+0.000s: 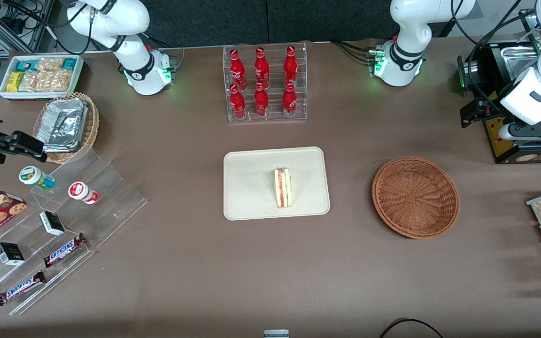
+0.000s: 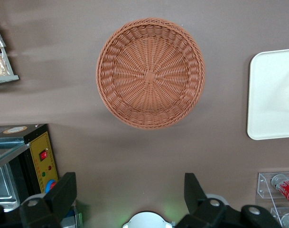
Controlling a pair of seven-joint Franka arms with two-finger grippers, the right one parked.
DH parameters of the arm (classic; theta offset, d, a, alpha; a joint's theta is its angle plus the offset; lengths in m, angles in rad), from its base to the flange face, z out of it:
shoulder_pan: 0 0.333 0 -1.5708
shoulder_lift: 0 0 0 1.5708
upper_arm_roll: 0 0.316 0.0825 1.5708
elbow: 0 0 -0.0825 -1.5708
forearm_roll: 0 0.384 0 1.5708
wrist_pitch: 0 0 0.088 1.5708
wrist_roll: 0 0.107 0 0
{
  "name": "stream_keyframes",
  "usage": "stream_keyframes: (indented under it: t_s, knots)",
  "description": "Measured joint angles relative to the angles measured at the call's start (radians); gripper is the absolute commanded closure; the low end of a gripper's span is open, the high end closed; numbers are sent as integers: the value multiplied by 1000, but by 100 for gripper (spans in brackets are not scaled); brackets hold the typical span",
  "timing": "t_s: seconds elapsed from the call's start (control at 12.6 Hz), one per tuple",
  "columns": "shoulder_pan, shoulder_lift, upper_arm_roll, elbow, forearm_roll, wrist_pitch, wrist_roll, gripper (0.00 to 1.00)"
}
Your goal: Place sandwich from basket to tray
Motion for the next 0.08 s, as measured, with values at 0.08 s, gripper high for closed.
stream_keyframes:
  t_s: [0.08]
  knots:
    - [0,0,1,5,1,-9,0,0]
